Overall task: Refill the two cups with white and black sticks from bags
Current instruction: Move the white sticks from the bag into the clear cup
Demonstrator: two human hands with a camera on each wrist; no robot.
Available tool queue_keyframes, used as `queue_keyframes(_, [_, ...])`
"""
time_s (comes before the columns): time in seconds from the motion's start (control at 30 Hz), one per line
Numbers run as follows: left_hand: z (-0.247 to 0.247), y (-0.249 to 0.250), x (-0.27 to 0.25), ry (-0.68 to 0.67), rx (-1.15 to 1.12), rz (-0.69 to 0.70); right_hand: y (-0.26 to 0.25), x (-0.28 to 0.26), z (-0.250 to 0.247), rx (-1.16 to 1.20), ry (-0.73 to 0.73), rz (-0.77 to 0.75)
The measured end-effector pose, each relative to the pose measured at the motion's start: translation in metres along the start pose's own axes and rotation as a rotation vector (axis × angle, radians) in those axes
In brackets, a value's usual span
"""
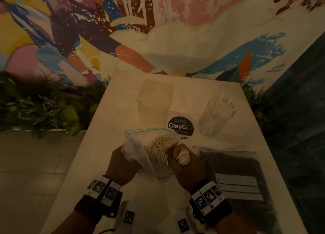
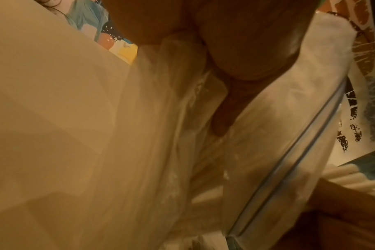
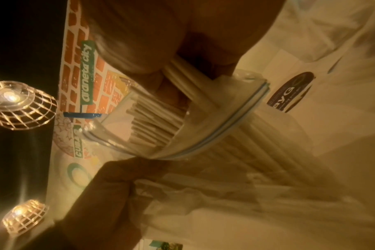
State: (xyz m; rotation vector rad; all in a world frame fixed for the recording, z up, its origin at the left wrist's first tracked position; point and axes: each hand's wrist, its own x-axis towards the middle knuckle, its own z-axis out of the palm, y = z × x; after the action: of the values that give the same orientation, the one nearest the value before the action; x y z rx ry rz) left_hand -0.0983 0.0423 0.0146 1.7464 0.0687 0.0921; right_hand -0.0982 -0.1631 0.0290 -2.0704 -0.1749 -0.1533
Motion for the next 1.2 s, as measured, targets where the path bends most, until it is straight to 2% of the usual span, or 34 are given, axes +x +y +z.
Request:
queue_keyframes(0.17, [0.001,-0.001,0.001,-0.012,0.014,-0.028,-0.011,0.002,-0.006,0.087,0.041,0.050])
queue_keyframes(0.43, [-0.002,0.001,0.000,0.002,0.031,0.029,-0.046,0.012,-0.022,0.430,0.115,0.002])
queue_keyframes(0.57, [-0.001,0.001,-0.001,-0.012,0.042,0.037,-0.061,0.018,-0.041,0.612,0.188,-0.038])
queue_keyframes(0.7, [0.000,0.003,0.000,-0.014,0.066,0.059,-0.080,0.033,-0.064,0.790,0.249,-0.004])
queue_keyframes(0.8, [-0.002,0.001,-0.001,-0.039,0.078,0.063,-0.086,0.048,-0.088,0.919,0.241,-0.028])
queue_keyframes(0.87, [-0.003,-0.004,-0.001,-0.037,0.067,0.056,-0.090,0.060,-0.106,0.903,0.300,-0.049])
queue_keyframes(1.0, [-0.003,-0.005,0.000,-0.035,0.070,0.055,-0.084,0.094,-0.134,0.706,0.679,-0.078])
queue_keyframes(1.07, [-0.003,-0.007,0.000,-0.054,0.117,0.069,-0.076,0.114,-0.147,0.571,0.804,-0.145])
queue_keyframes(1.13, [-0.002,-0.007,0.001,-0.048,0.123,0.067,-0.063,0.132,-0.157,0.383,0.810,-0.182])
queue_keyframes(1.2, [-0.002,-0.005,0.000,-0.032,0.106,0.058,-0.052,0.146,-0.160,0.320,0.783,-0.168])
